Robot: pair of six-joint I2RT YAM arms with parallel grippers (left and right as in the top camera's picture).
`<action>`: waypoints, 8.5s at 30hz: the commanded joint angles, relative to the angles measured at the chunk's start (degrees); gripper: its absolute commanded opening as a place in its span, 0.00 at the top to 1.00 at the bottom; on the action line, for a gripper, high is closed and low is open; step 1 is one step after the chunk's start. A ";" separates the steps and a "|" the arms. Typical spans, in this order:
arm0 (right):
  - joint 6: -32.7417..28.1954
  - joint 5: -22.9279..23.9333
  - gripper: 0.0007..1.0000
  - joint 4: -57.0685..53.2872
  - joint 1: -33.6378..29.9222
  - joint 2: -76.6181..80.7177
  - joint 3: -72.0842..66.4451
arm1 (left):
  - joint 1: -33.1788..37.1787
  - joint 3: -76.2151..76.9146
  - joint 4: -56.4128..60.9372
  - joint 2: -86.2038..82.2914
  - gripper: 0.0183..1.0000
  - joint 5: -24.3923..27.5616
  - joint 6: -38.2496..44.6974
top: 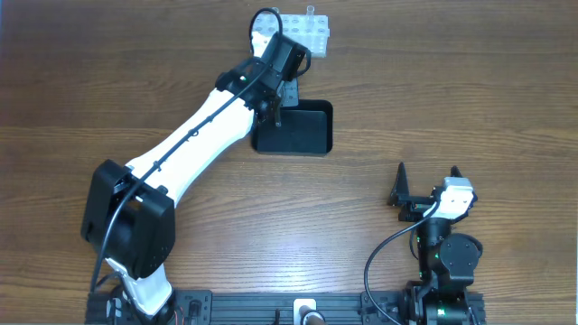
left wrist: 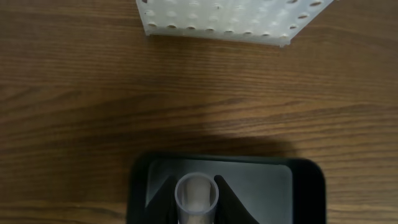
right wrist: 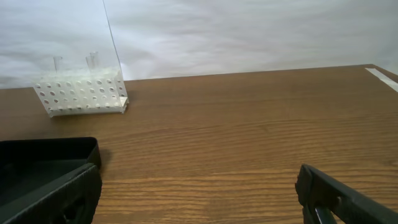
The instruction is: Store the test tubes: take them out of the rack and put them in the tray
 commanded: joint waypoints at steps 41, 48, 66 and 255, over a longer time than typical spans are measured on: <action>0.52 -0.26 0.01 -0.15 0.35 -0.57 -0.33 | 2.47 4.61 -2.73 12.74 0.98 1.99 9.18; 0.52 -0.26 0.01 -0.15 0.35 -0.57 -0.33 | 2.47 4.61 -3.17 12.76 0.98 1.97 9.20; 0.52 -0.26 0.01 -0.15 0.35 -0.57 -0.33 | 2.45 4.61 -4.00 13.64 0.98 2.21 8.94; 0.52 -0.26 0.01 -0.15 0.35 -0.57 -0.33 | 8.79 13.31 45.38 10.16 0.98 -6.99 21.11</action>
